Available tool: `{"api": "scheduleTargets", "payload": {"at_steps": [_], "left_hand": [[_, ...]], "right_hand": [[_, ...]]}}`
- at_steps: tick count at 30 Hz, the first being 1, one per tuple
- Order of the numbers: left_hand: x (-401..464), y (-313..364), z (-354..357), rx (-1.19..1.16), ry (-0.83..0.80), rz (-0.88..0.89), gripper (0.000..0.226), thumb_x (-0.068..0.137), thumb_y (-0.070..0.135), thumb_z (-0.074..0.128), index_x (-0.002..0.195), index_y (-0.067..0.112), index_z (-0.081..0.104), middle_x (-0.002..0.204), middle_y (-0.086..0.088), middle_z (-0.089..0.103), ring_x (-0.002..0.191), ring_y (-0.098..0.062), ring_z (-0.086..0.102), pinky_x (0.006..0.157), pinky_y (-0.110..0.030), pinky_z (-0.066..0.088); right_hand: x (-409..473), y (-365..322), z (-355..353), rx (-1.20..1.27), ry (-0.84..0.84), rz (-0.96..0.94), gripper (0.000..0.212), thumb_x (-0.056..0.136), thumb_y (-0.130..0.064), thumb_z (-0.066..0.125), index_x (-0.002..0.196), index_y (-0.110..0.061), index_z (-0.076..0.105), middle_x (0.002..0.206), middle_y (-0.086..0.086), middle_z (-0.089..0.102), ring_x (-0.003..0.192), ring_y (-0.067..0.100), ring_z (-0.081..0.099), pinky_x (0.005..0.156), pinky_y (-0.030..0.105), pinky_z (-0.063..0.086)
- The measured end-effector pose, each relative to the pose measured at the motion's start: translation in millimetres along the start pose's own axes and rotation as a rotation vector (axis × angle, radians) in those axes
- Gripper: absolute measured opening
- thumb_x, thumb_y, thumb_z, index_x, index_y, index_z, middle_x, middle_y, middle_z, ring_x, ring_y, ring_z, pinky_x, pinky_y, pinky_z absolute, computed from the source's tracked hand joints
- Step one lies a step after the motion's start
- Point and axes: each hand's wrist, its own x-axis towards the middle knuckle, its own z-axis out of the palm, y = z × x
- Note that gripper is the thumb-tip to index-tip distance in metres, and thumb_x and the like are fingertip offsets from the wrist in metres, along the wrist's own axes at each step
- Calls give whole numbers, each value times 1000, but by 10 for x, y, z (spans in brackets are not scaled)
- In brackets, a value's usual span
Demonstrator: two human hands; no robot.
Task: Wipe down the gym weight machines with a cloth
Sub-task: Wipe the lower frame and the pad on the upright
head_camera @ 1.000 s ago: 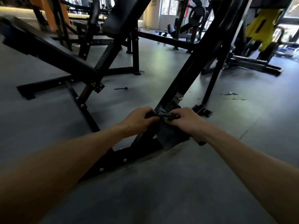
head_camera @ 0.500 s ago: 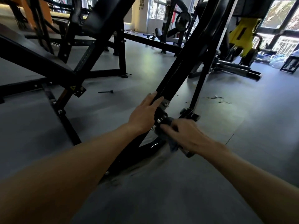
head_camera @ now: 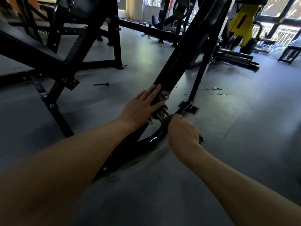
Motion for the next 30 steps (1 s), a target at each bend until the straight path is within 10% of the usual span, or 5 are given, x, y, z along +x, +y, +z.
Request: {"api": "scheduleTargets", "payload": {"at_steps": [13,21,25,30], "left_hand": [[-16,75,-3,-51,-34,-35,80,96,7,57,162,30,17,167,-12,-22,156,-28,-14,122,-38,21],[-5,166,-74,-9,-85,-99,81,97,13,59,162,31,13,165,-11,-30,155,-27,-18,123,-36,20],[22,201,-97,-17,-109,-113,82,98,8,55,162,32,10,164,-10,-32,154,-26,-21,123,-36,19],[27,174,-63,-28,-104,-102,88,95,19,66,162,32,11,164,-10,-32,155,-27,-18,121,-38,24]], "right_hand": [[446,-322,-137,67,-155,-92,42,92,-25,69,127,-7,55,117,10,58,108,30,61,74,37,47],[241,403,-319,706,-660,47,35,79,-41,77,71,-9,63,65,10,70,63,30,69,65,41,61],[-1,646,-404,710,-763,134,39,87,-37,74,91,1,67,80,23,74,69,31,74,65,41,64],[110,349,-364,209,-469,-79,48,84,-46,71,120,-15,67,94,2,65,88,21,66,79,34,56]]}}
